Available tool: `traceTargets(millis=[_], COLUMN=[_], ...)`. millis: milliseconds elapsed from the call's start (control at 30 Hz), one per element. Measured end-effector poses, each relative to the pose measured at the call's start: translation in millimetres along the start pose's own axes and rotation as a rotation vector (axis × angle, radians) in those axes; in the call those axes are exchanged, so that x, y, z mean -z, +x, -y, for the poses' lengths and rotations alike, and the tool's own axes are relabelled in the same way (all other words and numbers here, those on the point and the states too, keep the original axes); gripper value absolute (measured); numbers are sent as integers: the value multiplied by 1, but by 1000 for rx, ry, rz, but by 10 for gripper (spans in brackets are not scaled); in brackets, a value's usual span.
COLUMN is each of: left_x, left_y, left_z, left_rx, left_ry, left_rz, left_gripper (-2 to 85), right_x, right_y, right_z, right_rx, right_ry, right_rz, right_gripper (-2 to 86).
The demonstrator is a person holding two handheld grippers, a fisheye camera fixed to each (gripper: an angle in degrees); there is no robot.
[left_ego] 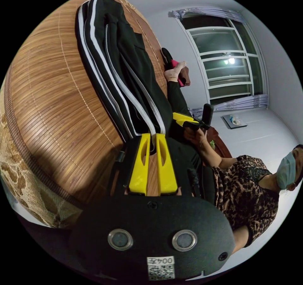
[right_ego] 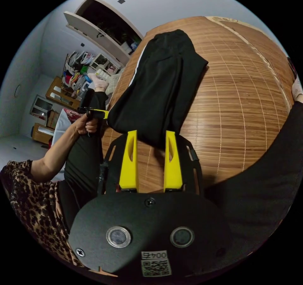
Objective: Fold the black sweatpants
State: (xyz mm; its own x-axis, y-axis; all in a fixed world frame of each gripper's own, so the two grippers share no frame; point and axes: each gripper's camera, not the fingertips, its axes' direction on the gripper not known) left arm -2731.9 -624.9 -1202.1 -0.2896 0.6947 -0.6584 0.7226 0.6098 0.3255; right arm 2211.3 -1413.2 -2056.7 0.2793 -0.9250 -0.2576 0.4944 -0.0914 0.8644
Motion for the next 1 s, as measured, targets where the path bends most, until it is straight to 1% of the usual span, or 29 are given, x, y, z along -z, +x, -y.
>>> traceTargets(millis=[133,200,233,267,400,467,533,633,700,800,867,933,1000], left_x=[2,5,8,12,19,16,16,20,24,45,55,52,40], left_y=[-4,0,5,8,1,-7,-6,-6,-7,-4,-3,9,24], left_z=[-2,-3,-5,-8,-19,-18,-17,-23,-27,-40,-52,-53,-50], left_rx=[29,38,49,67,160,176,135,114,128,130,122,62,3], left_ry=[3,3,-2,3,31,19,29,56,80,217,286,273,206], left_rz=[16,52,112,170,218,184,135,61,60,56,1,4,69], left_gripper=[22,20,19,18,15,15,16,17,18,21,28,34,42], right_x=[-16,-18,-18,-18,-30,-41,-45,-38,-32,-29,-31,-33,-35], right_y=[6,8,11,15,19,18,21,31,41,59,67,72,78], right_z=[3,2,0,-1,-4,-2,-3,-10,-16,-22,-25,-27,-29], right_rx=[34,40,39,32,34,56,62,60,46,1,-15,-21,-33], right_ry=[-50,-47,-45,-37,-70,-105,-103,-49,-8,25,36,34,39], right_rz=[12,-12,-21,-26,-86,-136,-141,-62,2,63,81,86,100], right_gripper=[84,57,46,44,40,40,40,45,48,50,51,52,53])
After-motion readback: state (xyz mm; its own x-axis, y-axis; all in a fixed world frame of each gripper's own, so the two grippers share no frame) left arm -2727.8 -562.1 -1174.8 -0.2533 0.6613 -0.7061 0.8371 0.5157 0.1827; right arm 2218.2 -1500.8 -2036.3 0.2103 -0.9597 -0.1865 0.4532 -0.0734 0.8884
